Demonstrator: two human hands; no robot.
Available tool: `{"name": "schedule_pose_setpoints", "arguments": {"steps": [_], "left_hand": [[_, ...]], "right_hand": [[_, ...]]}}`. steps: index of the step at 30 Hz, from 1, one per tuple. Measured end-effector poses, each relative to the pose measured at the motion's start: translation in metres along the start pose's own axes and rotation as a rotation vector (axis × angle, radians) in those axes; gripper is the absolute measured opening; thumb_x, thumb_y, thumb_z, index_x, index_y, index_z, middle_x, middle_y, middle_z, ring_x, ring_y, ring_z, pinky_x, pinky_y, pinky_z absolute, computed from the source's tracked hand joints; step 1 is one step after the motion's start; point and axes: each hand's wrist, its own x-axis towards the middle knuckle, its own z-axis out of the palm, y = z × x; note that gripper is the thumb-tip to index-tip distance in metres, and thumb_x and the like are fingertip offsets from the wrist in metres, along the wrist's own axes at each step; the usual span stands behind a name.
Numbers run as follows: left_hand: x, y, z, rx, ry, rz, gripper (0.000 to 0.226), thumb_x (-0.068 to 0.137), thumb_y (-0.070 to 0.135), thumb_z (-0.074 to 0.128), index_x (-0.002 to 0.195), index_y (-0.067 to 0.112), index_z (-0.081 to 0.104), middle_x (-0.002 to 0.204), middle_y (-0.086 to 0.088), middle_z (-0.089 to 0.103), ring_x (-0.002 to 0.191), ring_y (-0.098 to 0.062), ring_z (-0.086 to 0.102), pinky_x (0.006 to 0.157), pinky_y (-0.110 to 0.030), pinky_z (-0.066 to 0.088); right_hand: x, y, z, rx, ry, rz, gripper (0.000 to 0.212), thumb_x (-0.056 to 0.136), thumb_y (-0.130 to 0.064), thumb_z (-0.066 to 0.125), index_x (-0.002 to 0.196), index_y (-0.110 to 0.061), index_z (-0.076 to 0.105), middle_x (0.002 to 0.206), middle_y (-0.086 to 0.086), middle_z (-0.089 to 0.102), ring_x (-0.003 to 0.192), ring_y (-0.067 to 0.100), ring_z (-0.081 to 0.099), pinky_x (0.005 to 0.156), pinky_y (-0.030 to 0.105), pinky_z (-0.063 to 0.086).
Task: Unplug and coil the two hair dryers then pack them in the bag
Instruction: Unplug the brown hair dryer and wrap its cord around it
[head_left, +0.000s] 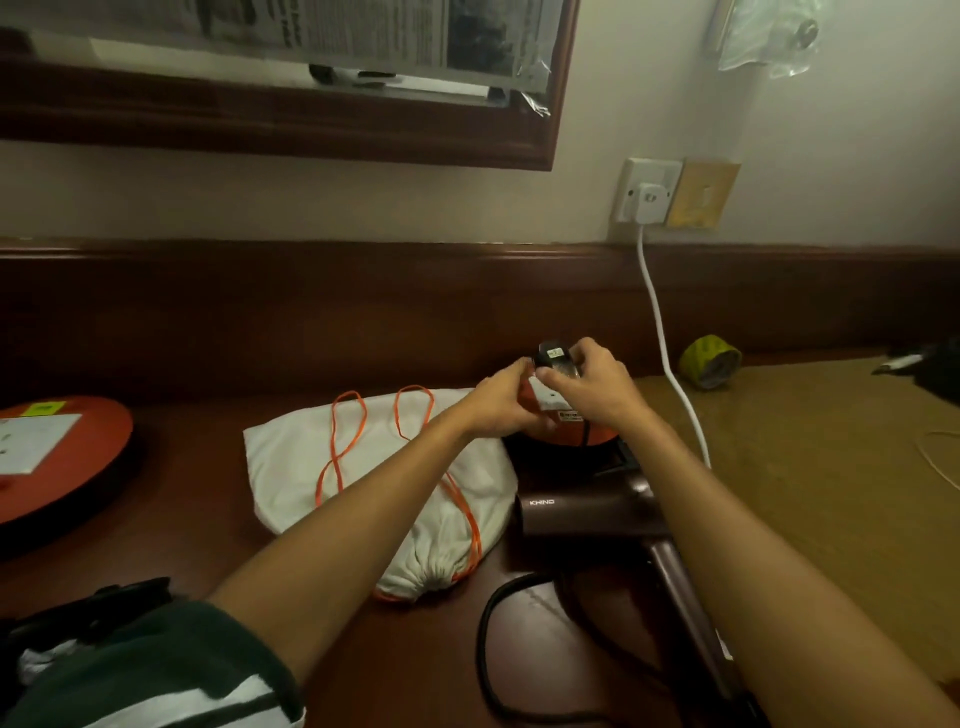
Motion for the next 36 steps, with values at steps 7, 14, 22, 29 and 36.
{"name": "schedule_pose_setpoints", "arguments": {"steps": [7,14,22,29,36], "left_hand": [[-0.038,-0.006,-0.004,-0.217,0.052,-0.117,0.071,0.092,0.008,0.075,0.153,0.001,0.041,0.155,-0.014,0.049,0.144,-0.024,0.047,0.112,-0.029,0.041],[-0.070,-0.008,0.012,-0.042,0.062,-0.053,0.047,0.093,0.018,0.075,0.138,0.009,0.063,0.136,-0.007,0.067,0.128,-0.021,0.061,0.110,-0.036,0.048],[-0.119,0.030,0.048,0.179,-0.120,0.084,0.066,0.089,0.055,0.073,0.142,0.020,0.057,0.131,0.002,0.065,0.116,-0.015,0.062,0.097,-0.030,0.051],[-0.134,0.038,0.070,0.539,0.020,0.169,0.062,0.091,0.046,0.072,0.143,0.023,0.048,0.132,-0.005,0.065,0.115,-0.025,0.063,0.097,-0.040,0.051],[-0.151,0.065,0.022,0.517,0.005,0.217,0.124,0.069,0.057,0.086,0.162,0.037,0.006,0.141,-0.010,0.048,0.129,-0.032,0.052,0.108,-0.048,0.047]], "right_hand": [[-0.037,0.017,-0.007,0.025,-0.010,0.085,0.038,0.094,-0.036,0.068,0.123,-0.013,0.060,0.111,0.003,0.065,0.104,0.021,0.064,0.079,0.032,0.050],[-0.135,0.069,-0.032,-0.084,0.280,0.296,0.038,0.086,-0.038,0.074,0.108,-0.011,0.060,0.117,0.013,0.058,0.113,0.032,0.055,0.094,0.048,0.051],[-0.197,0.098,-0.025,0.164,0.034,0.414,0.088,0.075,-0.046,0.085,0.147,-0.019,0.043,0.146,0.005,0.056,0.133,0.026,0.054,0.108,0.046,0.047],[-0.216,0.092,-0.016,0.132,0.098,0.258,0.099,0.078,-0.033,0.086,0.157,-0.022,0.027,0.150,0.010,0.050,0.132,0.029,0.054,0.106,0.046,0.048],[-0.220,0.049,-0.041,0.054,0.137,-0.052,0.044,0.071,-0.033,0.091,0.099,-0.022,0.059,0.094,-0.003,0.069,0.086,0.015,0.068,0.069,0.033,0.056]]}}
